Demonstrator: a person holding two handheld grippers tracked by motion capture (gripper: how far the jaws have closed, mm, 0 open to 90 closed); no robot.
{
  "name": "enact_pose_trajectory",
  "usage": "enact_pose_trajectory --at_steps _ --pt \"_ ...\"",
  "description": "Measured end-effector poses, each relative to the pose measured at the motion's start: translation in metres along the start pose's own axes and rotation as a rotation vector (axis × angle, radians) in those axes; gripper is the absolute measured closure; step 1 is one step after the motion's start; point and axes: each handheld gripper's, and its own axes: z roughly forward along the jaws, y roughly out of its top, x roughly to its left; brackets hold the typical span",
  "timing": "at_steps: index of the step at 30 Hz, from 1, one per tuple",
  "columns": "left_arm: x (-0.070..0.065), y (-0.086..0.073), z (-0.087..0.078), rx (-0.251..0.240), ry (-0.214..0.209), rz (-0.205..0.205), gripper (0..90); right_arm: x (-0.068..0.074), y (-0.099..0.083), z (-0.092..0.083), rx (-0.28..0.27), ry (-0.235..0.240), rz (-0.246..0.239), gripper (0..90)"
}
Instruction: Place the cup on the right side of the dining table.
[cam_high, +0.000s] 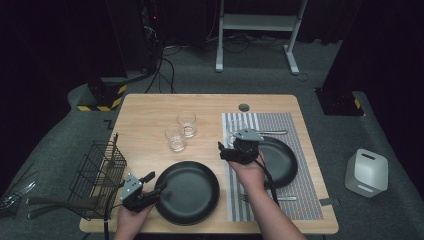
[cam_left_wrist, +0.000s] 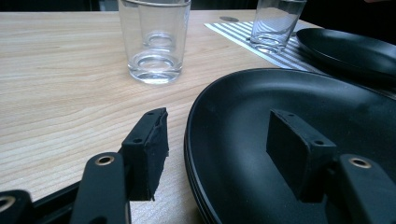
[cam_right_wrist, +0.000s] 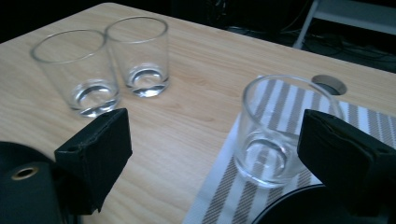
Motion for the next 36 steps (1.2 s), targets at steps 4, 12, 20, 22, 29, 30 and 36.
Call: enact_pose_trajectory --at_steps 4,12,20,22,29,30,36 --pt "0.000 0.000 0.000 0.000 0.001 0.005 38.4 0.014 -0.005 -0.007 -0.008 0.044 -0.012 10.2" --pt "0.000 0.000 0.000 -0.001 0.003 0.003 38.0 0.043 -0.021 -0.021 -0.020 0.128 -0.035 10.8" --pt "0.000 0.000 0.000 -0.001 0.003 0.008 37.6 0.069 -0.037 -0.027 -0.021 0.186 -0.068 11.0" --pt "-0.001 0.000 0.000 -0.001 0.003 0.008 37.6 0.078 -0.042 -0.028 -0.023 0.205 -0.084 11.1" --pt "-0.001 0.000 0.000 -0.001 0.002 0.010 37.5 0.093 -0.057 -0.028 -0.023 0.235 -0.088 11.4" --pt "-0.001 0.000 0.000 -0.002 0.003 0.010 37.5 0.095 -0.061 -0.028 -0.020 0.239 -0.083 11.4" --pt "-0.001 0.000 0.000 -0.001 0.003 0.011 37.5 0.102 -0.075 -0.027 -0.011 0.241 -0.093 11.5"
